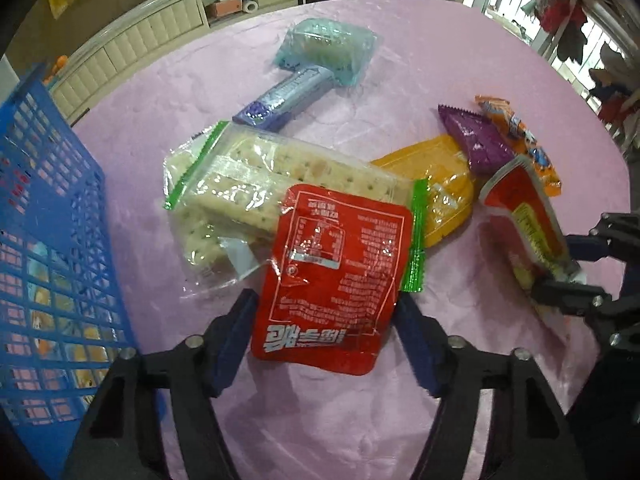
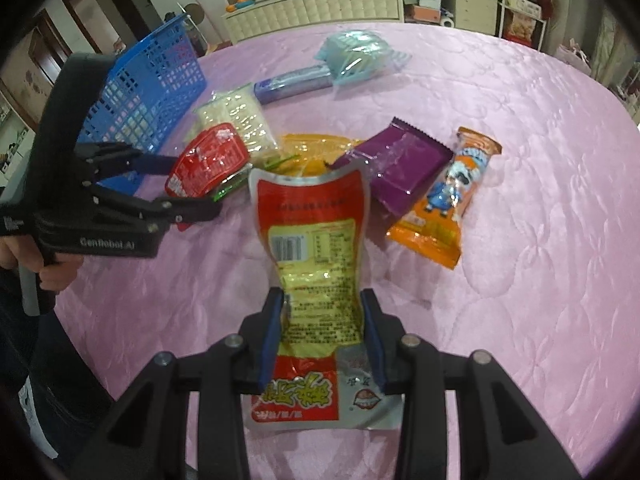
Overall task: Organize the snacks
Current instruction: 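Grasp the small red packet with the left gripper while the right holds its packet, then carry both red packets over the blue basket and release them inside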
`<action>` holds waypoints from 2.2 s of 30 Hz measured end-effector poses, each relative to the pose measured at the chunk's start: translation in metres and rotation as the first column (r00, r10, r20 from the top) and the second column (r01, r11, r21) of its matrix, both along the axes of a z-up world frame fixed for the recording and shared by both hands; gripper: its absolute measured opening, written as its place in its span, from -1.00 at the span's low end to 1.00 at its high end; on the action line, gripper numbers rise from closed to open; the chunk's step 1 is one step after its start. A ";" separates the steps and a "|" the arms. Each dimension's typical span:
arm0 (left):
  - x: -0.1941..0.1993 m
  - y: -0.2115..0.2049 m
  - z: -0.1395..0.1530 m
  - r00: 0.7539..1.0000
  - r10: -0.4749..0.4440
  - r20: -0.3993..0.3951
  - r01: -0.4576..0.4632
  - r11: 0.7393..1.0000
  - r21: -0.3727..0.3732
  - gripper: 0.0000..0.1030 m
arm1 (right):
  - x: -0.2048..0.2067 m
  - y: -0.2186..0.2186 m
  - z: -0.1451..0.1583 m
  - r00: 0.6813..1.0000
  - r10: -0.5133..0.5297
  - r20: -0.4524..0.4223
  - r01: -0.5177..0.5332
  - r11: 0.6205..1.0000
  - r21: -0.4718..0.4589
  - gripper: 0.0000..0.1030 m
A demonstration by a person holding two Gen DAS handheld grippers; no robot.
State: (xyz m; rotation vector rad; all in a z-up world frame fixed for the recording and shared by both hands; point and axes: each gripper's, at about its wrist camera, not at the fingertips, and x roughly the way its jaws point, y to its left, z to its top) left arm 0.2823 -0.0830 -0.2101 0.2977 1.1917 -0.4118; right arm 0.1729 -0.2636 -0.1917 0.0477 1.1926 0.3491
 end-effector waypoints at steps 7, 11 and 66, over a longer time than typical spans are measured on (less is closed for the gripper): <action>-0.009 -0.007 0.004 0.999 -0.035 0.018 0.035 0.999 0.027 -0.07 | 0.002 0.002 -0.001 1.000 -0.018 0.023 0.019 1.000 -0.007 -0.17; -0.025 -0.013 0.010 0.998 -0.047 0.034 0.046 0.999 0.026 -0.27 | 0.000 0.002 -0.001 0.999 -0.030 0.026 0.030 1.000 -0.007 -0.17; -0.104 0.121 0.228 0.896 0.192 0.400 -0.161 0.981 -0.109 -0.49 | 0.021 0.120 0.197 0.912 0.174 0.371 -0.210 0.976 0.057 -0.18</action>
